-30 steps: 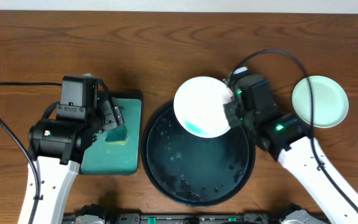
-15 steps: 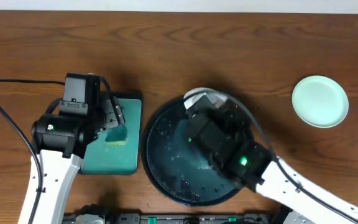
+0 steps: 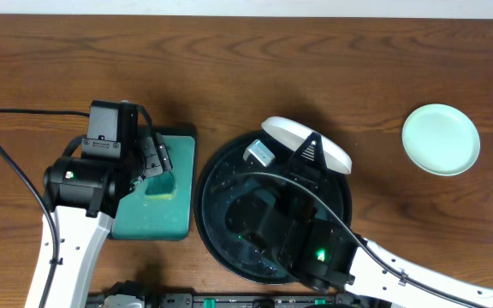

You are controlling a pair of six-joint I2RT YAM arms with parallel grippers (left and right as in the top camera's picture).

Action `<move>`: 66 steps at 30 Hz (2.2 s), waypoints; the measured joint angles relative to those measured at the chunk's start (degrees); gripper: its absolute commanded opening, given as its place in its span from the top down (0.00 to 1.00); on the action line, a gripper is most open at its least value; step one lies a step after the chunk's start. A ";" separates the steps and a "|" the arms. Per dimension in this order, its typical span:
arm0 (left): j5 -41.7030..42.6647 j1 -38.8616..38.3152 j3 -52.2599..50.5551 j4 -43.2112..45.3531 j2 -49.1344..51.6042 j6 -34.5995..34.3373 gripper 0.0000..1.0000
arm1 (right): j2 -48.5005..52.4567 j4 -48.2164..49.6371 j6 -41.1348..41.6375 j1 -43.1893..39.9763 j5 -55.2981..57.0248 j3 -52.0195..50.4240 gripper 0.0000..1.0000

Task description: Clean dirty plates on tray and stack at the side

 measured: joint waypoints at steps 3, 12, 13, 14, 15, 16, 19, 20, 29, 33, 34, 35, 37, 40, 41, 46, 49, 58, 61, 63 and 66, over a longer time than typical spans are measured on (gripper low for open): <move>0.00 0.00 0.00 0.00 0.00 0.02 0.19 | 0.00 3.45 -4.22 0.59 1.46 0.04 0.99; 0.00 0.00 0.00 0.00 0.02 0.00 0.19 | 0.00 6.34 -9.75 0.68 2.71 0.04 0.99; 0.00 0.00 0.00 0.00 0.00 0.02 0.19 | 0.00 6.36 -9.73 0.46 2.29 0.04 0.99; 0.00 0.00 0.00 0.00 0.02 0.02 0.19 | 0.09 6.93 -10.14 0.35 2.32 0.04 0.99; 0.00 0.00 0.00 -0.04 0.02 0.00 0.19 | 0.20 8.20 -11.26 0.31 2.60 0.04 0.99; 0.00 0.00 0.00 -0.24 0.02 0.00 0.19 | 0.42 10.62 -12.90 0.42 3.15 0.07 0.99; 0.00 0.00 0.00 -0.42 0.00 0.00 0.19 | 0.59 14.80 -13.20 0.87 2.32 0.11 0.99; 0.00 0.00 0.00 -0.44 0.00 0.00 0.19 | 0.85 16.02 -13.31 0.90 2.23 0.11 0.99; 0.00 0.00 0.00 -0.66 0.02 0.00 0.19 | 4.39 20.44 -12.96 -0.46 3.08 0.15 0.99; 0.00 0.00 0.00 -0.87 0.00 0.00 0.19 | 4.98 22.16 -12.52 -1.31 3.15 0.13 0.99; 0.00 0.00 0.00 -0.94 0.02 0.00 0.19 | 5.22 23.23 -11.65 -1.49 3.45 0.15 0.99; 0.00 0.00 0.00 -0.92 0.00 0.00 0.19 | 5.27 23.32 -10.34 -1.84 3.37 0.15 0.99; 0.00 0.00 0.00 -0.90 0.02 0.02 0.19 | 5.27 22.14 -5.75 -3.04 2.86 0.15 0.99; 0.02 0.00 0.00 -0.90 0.00 0.02 0.19 | 5.27 12.66 4.28 -6.40 -0.09 0.46 0.99; 0.04 0.00 0.00 -0.94 0.02 0.00 0.19 | 5.27 8.31 8.11 -7.78 -2.34 0.46 0.99; 0.20 0.00 -0.02 -1.11 0.00 0.00 0.19 | 5.66 -8.87 29.27 -15.96 -30.29 0.42 0.99; 0.22 0.00 -0.02 -1.14 0.02 0.00 0.19 | 5.99 -10.91 40.81 -21.97 -45.88 0.42 0.99; 0.20 0.00 -0.02 -0.90 0.00 0.00 0.19 | 4.15 -10.36 63.43 -45.40 -74.75 0.42 0.99; 0.22 0.00 -0.02 -0.87 0.02 0.02 0.19 | 3.48 -10.84 67.41 -55.80 -82.34 0.42 0.99; 0.22 0.00 -0.02 -0.87 0.00 0.00 0.19 | 3.39 -12.09 69.96 -63.39 -85.94 0.42 0.99; 0.20 0.00 -0.02 -0.87 0.02 0.00 0.19 | 3.39 -13.42 72.76 -73.75 -89.26 0.42 0.99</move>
